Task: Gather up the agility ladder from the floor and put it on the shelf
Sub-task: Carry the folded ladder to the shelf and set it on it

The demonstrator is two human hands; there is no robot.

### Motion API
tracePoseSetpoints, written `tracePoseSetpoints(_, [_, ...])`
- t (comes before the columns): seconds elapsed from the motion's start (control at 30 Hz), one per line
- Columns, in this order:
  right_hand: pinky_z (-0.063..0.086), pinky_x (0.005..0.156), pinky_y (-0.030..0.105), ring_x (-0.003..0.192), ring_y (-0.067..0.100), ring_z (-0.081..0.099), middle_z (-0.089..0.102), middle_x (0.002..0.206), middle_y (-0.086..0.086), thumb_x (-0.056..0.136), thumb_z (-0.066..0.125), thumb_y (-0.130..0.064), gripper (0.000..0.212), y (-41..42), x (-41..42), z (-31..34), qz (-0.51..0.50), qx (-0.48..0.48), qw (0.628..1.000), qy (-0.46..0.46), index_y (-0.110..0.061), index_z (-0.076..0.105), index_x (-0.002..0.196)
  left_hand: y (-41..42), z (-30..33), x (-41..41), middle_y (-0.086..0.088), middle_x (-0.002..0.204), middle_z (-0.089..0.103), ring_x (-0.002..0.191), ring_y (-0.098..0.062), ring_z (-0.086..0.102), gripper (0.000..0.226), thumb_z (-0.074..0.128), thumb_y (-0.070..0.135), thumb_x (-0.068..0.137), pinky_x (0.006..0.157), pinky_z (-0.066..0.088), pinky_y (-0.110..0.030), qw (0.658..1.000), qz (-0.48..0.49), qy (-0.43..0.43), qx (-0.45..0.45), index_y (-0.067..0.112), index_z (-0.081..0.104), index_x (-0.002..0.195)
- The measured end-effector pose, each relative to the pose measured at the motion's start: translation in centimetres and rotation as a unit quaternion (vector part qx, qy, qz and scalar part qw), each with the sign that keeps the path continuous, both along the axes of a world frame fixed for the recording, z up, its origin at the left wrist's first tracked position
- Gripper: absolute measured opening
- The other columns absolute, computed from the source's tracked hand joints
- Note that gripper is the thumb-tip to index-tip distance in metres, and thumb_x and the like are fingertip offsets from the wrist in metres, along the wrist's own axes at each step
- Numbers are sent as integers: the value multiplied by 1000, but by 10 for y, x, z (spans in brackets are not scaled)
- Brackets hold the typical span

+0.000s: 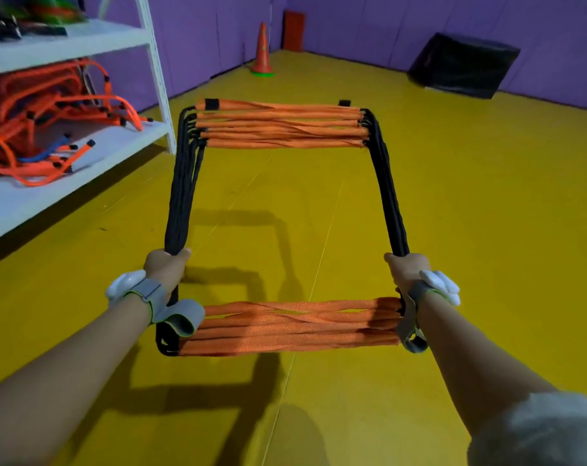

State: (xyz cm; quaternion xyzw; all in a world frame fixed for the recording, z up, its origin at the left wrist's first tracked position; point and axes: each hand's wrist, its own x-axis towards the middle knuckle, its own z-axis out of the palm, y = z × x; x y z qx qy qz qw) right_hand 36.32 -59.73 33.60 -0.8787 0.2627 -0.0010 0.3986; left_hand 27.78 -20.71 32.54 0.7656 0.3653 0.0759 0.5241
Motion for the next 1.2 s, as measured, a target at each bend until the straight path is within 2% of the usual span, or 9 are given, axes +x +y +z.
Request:
tracePoseSetpoints(0.2, [42, 57, 36, 53, 29, 54, 57, 55, 12, 71, 60, -48, 36, 32, 48, 91, 21, 10, 1000, 11, -14, 56, 63, 30, 100, 39, -8, 56, 37, 50, -24, 34, 44, 55, 26, 96, 51, 24, -28, 1000, 16, 17, 21, 11, 38, 58])
tracePoseSetpoints(0.5, [46, 57, 37, 52, 29, 55, 57, 54, 11, 68, 59, -50, 37, 92, 115, 350, 62, 31, 997, -26, -14, 53, 60, 85, 367, 79, -9, 52, 39, 47, -23, 34, 44, 55, 23, 95, 48, 25, -27, 997, 58, -11, 41, 10, 39, 55])
tracePoseSetpoints(0.73, [46, 60, 39, 59, 34, 59, 59, 58, 15, 69, 58, -49, 37, 129, 154, 496, 104, 31, 993, -42, -13, 55, 62, 110, 520, 82, -9, 47, 44, 47, -29, 42, 43, 59, 24, 91, 54, 36, -27, 991, 117, -60, 33, 11, 43, 54])
tracePoseSetpoints(0.8, [48, 63, 39, 64, 35, 63, 62, 61, 17, 67, 56, -52, 39, 147, 165, 524, 120, 21, 992, -44, -12, 56, 63, 121, 548, 76, -5, 34, 43, 40, -22, 44, 44, 59, 25, 91, 43, 34, -24, 987, 139, -70, 32, 10, 42, 53])
tracePoseSetpoints(0.87, [49, 62, 39, 62, 33, 62, 59, 60, 14, 69, 57, -51, 38, 173, 179, 545, 150, 20, 987, -51, -13, 58, 66, 136, 571, 71, -5, 35, 44, 45, -24, 42, 46, 59, 27, 91, 45, 29, -26, 984, 163, -68, 39, 10, 41, 52])
tracePoseSetpoints(1.0, [44, 59, 38, 55, 29, 54, 54, 56, 8, 71, 56, -49, 38, 238, 217, 570, 215, 33, 975, -40, -11, 63, 73, 182, 601, 72, -31, 79, 61, 79, -45, 60, 30, 61, 25, 91, 73, 49, -44, 975, 196, -95, 41, 0, 58, 75])
tracePoseSetpoints(1.03, [45, 60, 37, 54, 29, 55, 56, 55, 9, 67, 58, -50, 40, 259, 228, 576, 214, 43, 975, -47, -10, 62, 68, 198, 608, 75, -33, 78, 59, 75, -46, 59, 29, 61, 23, 91, 73, 48, -46, 972, 205, -108, 40, 1, 56, 74])
tracePoseSetpoints(1.1, [48, 63, 37, 53, 28, 57, 58, 54, 9, 63, 59, -52, 43, 305, 255, 589, 214, 51, 973, -63, -9, 60, 63, 235, 619, 83, -18, 60, 45, 53, -33, 43, 37, 59, 22, 91, 61, 39, -36, 968, 218, -117, 42, 7, 45, 61])
tracePoseSetpoints(1.2, [50, 61, 36, 50, 28, 58, 58, 52, 8, 65, 60, -50, 39, 379, 289, 604, 241, 66, 965, -81, -11, 59, 63, 295, 633, 96, -10, 57, 40, 50, -23, 36, 41, 59, 24, 93, 57, 32, -29, 962, 236, -130, 39, 11, 42, 58])
